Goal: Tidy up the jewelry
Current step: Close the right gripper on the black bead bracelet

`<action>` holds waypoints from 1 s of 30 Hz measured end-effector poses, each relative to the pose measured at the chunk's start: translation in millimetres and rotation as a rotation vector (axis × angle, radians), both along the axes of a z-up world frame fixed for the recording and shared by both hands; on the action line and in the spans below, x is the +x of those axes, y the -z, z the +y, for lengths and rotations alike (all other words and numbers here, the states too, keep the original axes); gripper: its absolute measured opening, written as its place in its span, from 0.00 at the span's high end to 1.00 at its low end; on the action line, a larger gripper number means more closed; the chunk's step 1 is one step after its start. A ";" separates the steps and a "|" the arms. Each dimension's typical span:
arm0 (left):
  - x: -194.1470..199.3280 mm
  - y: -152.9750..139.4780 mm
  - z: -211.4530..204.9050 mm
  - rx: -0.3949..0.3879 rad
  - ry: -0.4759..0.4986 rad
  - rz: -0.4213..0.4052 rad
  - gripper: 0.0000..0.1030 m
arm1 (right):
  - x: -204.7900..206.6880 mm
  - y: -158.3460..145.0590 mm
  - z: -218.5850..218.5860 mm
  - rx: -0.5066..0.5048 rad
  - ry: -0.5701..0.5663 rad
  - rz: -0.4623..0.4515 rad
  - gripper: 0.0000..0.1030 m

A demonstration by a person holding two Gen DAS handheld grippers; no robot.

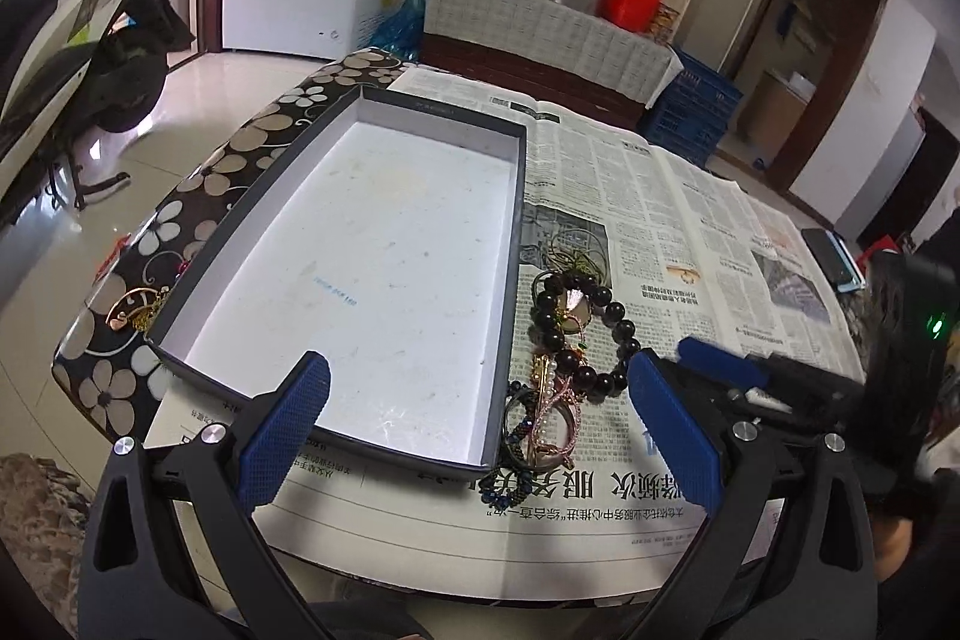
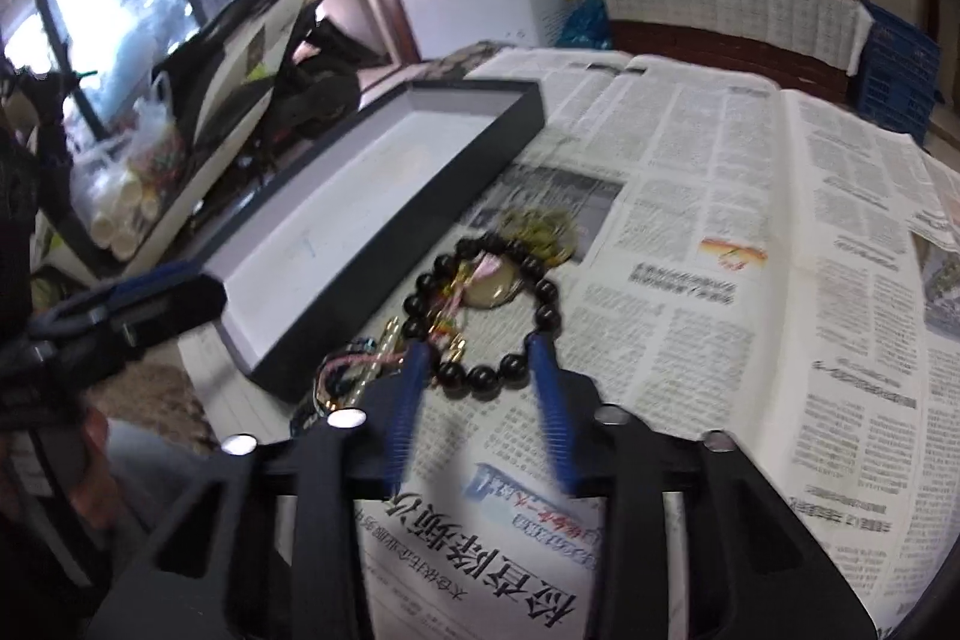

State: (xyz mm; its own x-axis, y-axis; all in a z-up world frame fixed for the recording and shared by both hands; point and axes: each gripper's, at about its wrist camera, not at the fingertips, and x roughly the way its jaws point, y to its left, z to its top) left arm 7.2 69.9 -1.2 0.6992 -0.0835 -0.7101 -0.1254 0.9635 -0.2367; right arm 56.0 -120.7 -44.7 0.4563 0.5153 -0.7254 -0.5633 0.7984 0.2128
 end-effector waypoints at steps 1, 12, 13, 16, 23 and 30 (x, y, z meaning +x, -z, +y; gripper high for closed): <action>-0.3 -0.3 0.3 -0.001 0.000 -0.002 0.05 | -1.5 1.1 3.5 -0.008 -0.018 -0.004 0.65; 0.5 -0.6 3.2 -0.002 -0.003 -0.004 0.05 | -2.8 18.9 47.1 -0.200 -0.179 -0.077 0.65; 0.7 -1.3 3.9 0.000 -0.001 -0.010 0.05 | -4.1 19.0 49.7 -0.219 -0.190 -0.096 0.66; -5.0 -9.2 15.4 -0.075 0.002 -0.137 0.05 | -4.1 21.8 53.4 -0.250 -0.212 -0.100 0.70; 0.6 -11.5 8.5 -0.027 0.057 -0.159 0.05 | -9.1 18.9 54.3 -0.245 -0.234 -0.122 0.86; -2.3 -10.3 -8.1 -0.018 0.174 -0.135 0.09 | -0.2 -6.0 24.6 -0.057 -0.140 -0.101 0.86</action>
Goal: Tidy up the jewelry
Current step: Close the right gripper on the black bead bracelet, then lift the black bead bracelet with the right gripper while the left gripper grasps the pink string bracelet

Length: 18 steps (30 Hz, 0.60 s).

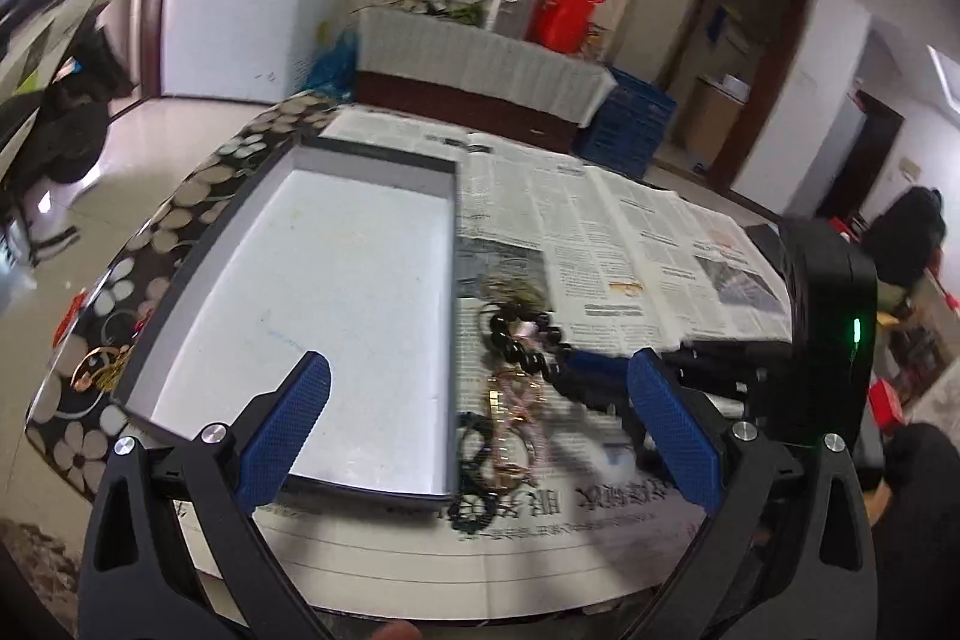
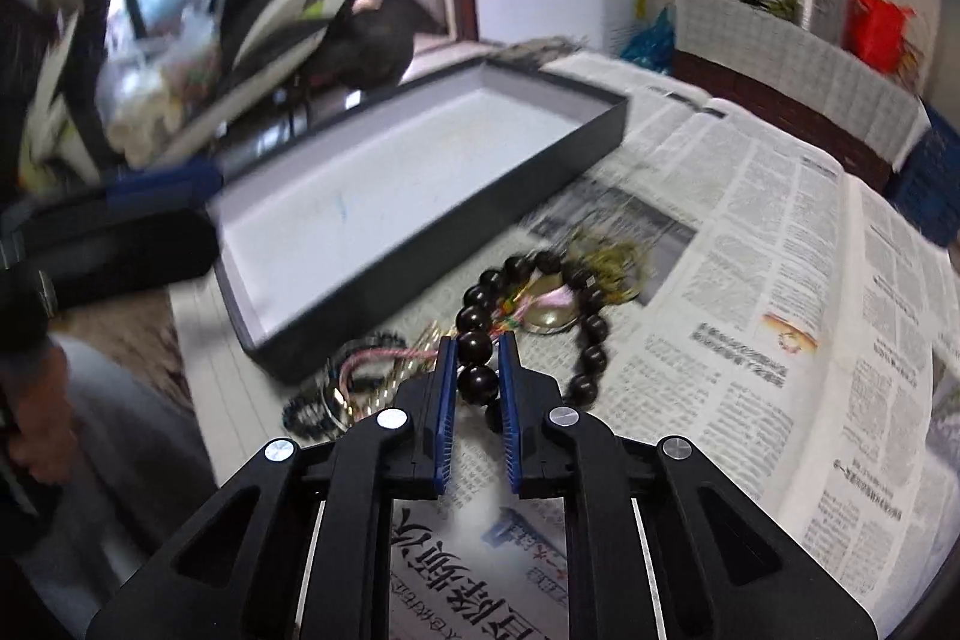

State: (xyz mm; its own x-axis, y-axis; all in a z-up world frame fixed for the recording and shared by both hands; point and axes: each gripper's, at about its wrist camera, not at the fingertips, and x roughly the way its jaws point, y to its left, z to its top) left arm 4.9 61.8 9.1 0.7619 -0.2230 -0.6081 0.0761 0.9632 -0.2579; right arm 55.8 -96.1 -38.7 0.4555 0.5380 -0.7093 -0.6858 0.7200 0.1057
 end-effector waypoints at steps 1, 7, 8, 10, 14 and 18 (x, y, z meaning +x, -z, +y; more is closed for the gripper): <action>-1.7 -0.2 -5.3 0.016 0.027 -0.007 0.17 | 3.1 -4.5 -8.0 0.025 0.026 0.003 0.86; 0.0 13.4 -39.7 0.121 0.182 0.046 0.44 | 12.6 -17.7 -41.3 0.122 0.119 0.016 0.86; -0.1 15.0 -42.1 0.131 0.187 0.049 0.46 | 12.2 -19.3 -45.2 0.130 0.128 0.015 0.86; 2.5 19.2 -44.1 0.141 0.185 0.064 0.51 | 10.5 -20.4 -49.3 0.135 0.134 0.015 0.86; 12.0 28.8 -45.3 0.165 0.164 0.100 0.65 | 11.0 -19.9 -53.8 0.140 0.133 0.027 0.86; 24.7 37.0 -50.5 0.235 0.157 0.107 0.66 | 12.7 -19.8 -55.6 0.144 0.137 0.030 0.86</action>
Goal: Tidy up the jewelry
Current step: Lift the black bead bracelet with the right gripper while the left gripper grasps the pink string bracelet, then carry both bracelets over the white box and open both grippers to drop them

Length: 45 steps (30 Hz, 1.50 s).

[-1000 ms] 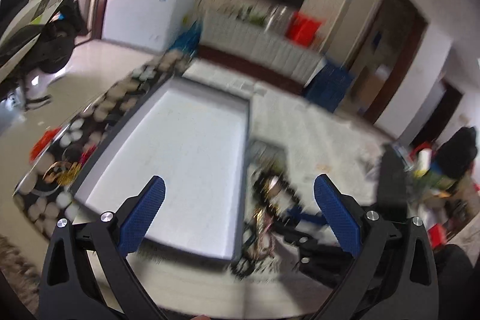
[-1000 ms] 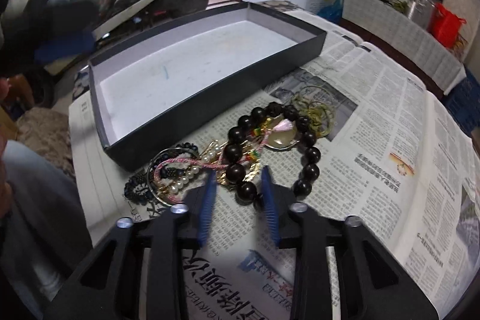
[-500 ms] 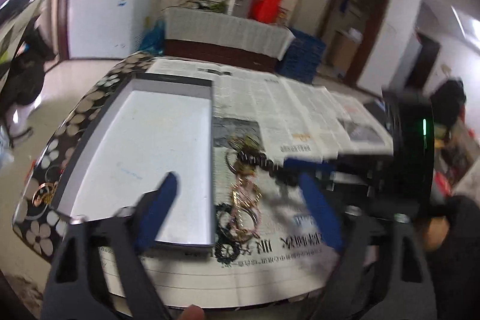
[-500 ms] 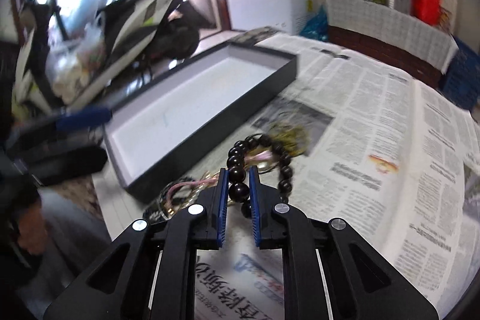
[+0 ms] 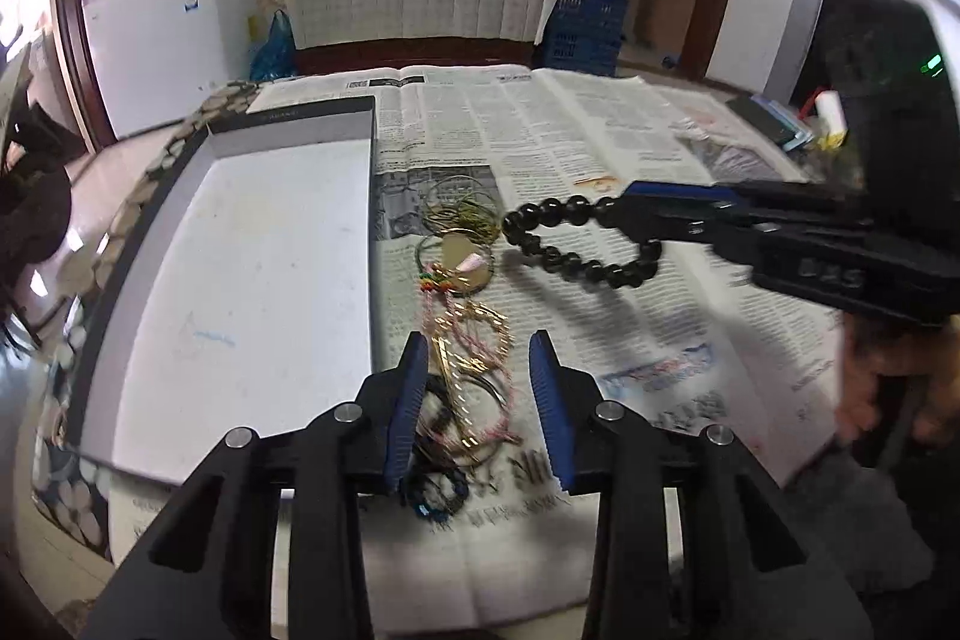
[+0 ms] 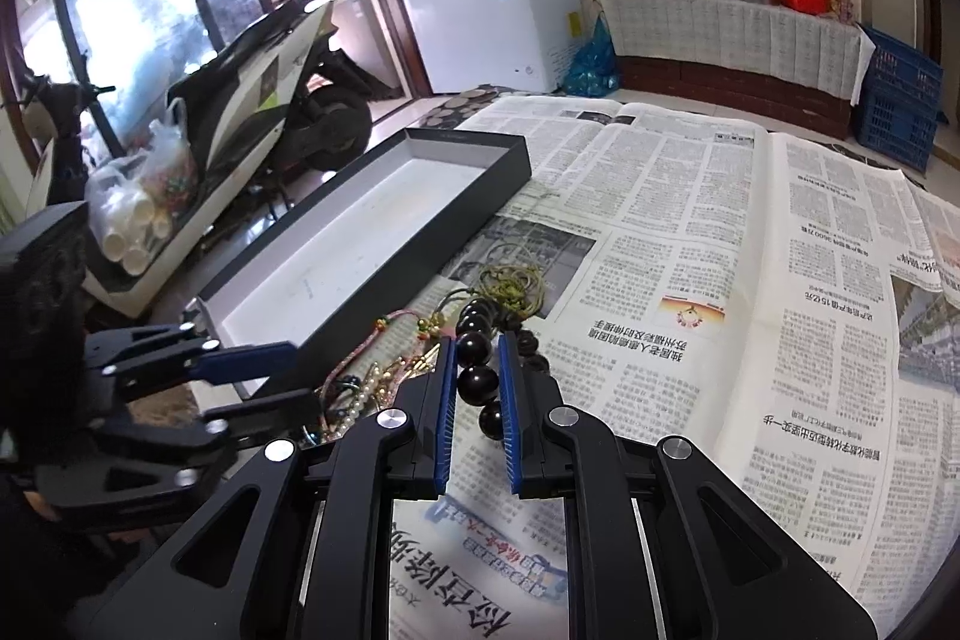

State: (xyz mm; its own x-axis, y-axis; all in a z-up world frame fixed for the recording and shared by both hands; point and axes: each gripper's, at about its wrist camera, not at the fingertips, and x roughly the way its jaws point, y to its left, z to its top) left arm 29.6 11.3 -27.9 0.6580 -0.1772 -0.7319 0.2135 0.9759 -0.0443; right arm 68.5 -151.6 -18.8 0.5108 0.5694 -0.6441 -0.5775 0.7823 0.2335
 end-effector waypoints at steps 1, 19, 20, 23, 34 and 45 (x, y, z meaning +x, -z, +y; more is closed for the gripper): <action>3.4 1.8 -1.6 0.024 -0.001 -0.002 0.66 | 0.5 -0.6 -0.9 0.008 0.000 0.003 0.86; 33.3 24.1 -6.1 0.130 -0.040 0.049 0.97 | -0.4 -0.1 11.9 0.001 -0.047 -0.001 0.86; 33.0 23.7 -6.4 0.129 -0.038 0.049 0.97 | -0.4 0.4 12.5 0.000 -0.049 0.001 0.86; 28.9 21.7 -8.7 0.136 -0.026 0.026 0.97 | -1.2 1.4 13.9 0.009 -0.055 0.005 0.86; 12.7 -13.4 18.0 -0.042 -0.125 -0.110 0.97 | -2.5 -10.6 3.9 0.139 -0.065 0.010 0.86; 13.6 -14.1 24.6 -0.082 -0.153 -0.092 0.97 | 8.9 3.6 6.7 0.076 -0.034 0.094 0.88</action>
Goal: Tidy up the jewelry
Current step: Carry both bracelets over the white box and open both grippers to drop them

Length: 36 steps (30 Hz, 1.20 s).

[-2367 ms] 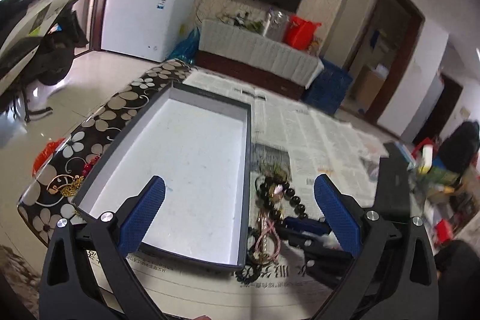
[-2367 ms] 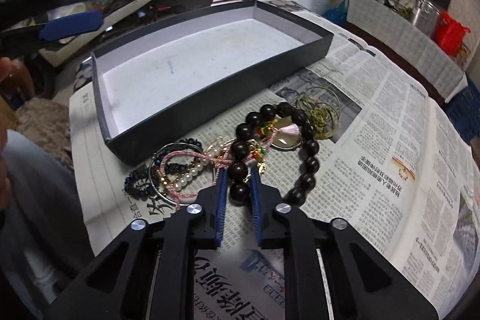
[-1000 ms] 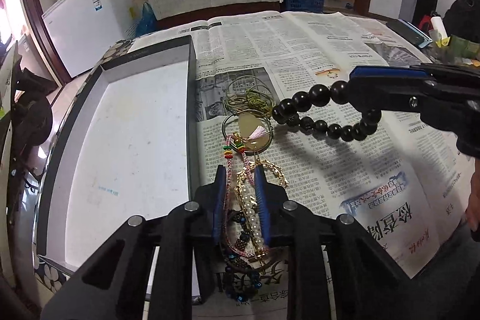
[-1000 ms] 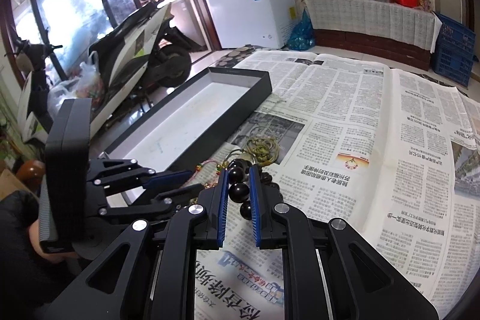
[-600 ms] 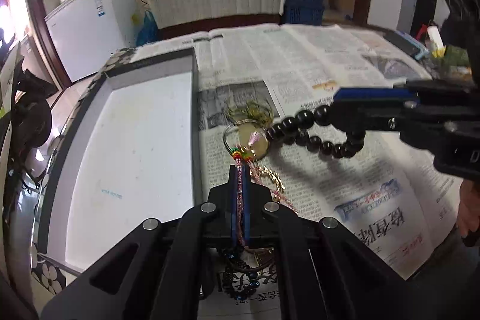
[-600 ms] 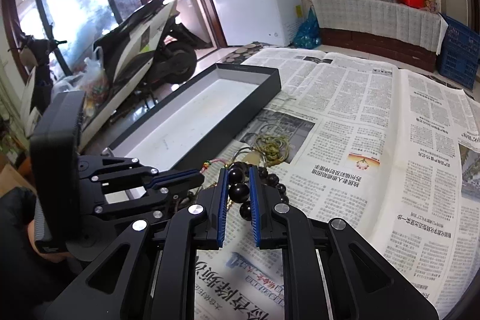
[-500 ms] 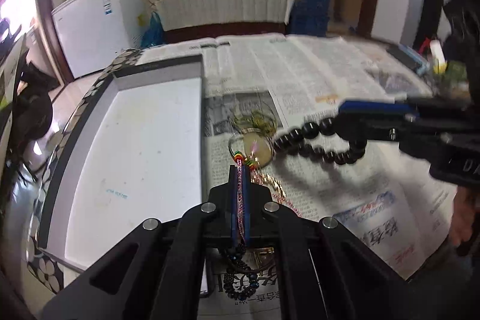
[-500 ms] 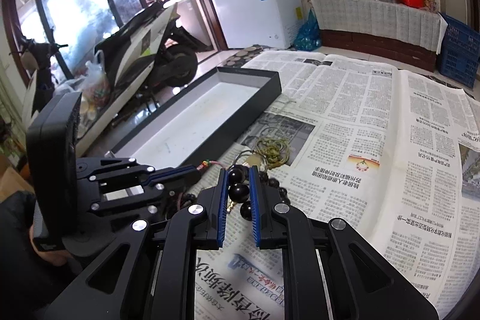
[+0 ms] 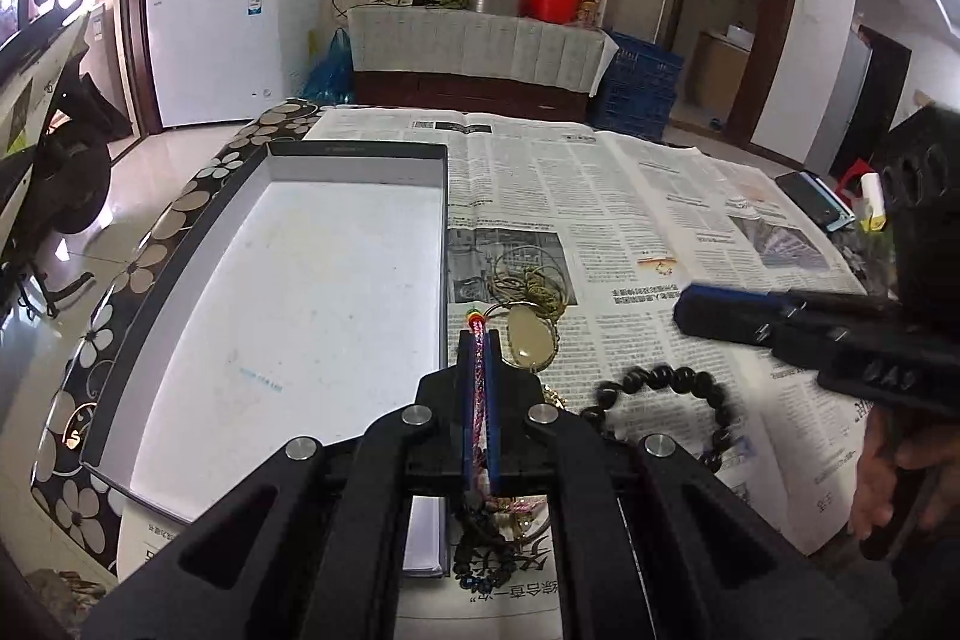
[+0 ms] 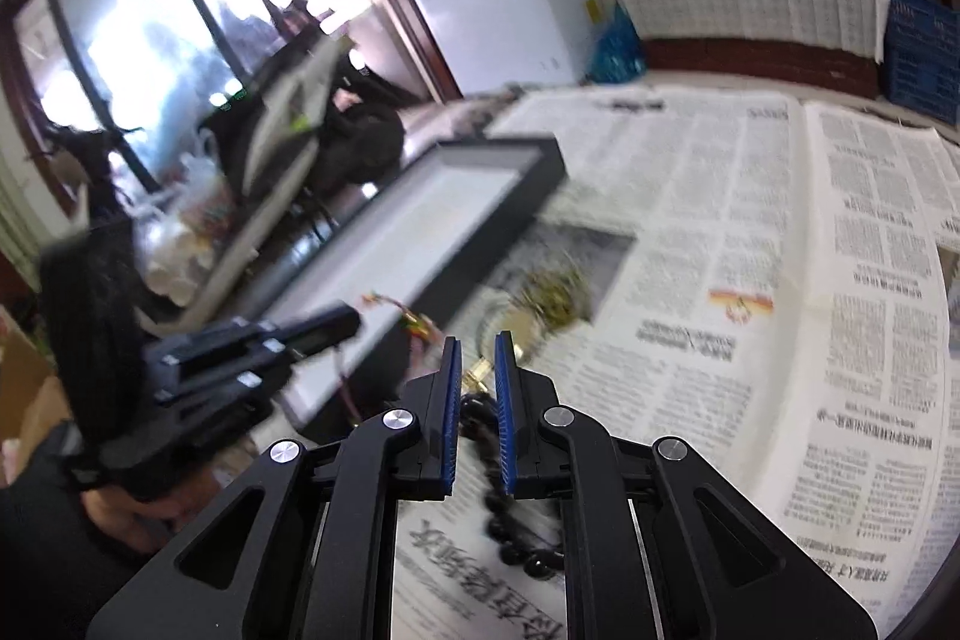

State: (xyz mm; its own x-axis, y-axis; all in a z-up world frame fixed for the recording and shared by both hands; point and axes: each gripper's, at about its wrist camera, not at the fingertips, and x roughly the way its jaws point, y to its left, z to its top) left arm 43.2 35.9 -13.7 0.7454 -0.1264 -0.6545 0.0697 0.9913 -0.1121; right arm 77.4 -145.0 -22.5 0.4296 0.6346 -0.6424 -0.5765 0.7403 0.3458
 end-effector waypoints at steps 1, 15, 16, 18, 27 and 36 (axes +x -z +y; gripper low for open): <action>-0.5 -1.5 1.2 0.002 -0.009 -0.008 0.97 | -0.5 1.7 2.8 -0.031 -0.007 0.001 0.88; -0.4 -0.4 10.2 0.001 -0.023 0.002 0.97 | -1.2 39.6 16.4 -0.391 0.003 -0.043 0.56; -0.4 -0.2 10.4 -0.001 -0.025 0.002 0.97 | -1.4 41.2 16.1 -0.400 0.003 -0.046 0.56; -0.2 -0.2 11.6 -0.007 -0.026 0.004 0.97 | -1.0 43.1 15.3 -0.410 0.001 -0.048 0.56; -1.8 -3.2 10.5 -0.021 -0.013 -0.004 0.97 | 0.7 51.3 16.7 -0.418 -0.010 -0.057 0.77; -3.7 -9.6 15.9 -0.040 -0.024 -0.027 0.97 | -17.2 48.0 35.9 -0.396 -0.037 -0.171 0.86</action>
State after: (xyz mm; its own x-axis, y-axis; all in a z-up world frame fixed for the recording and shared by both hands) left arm 39.5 51.9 -4.2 0.7658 -0.1339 -0.6290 0.0493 0.9874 -0.1502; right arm 60.2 -109.1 -70.5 0.5326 0.3705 -0.7610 -0.6292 0.7747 -0.0631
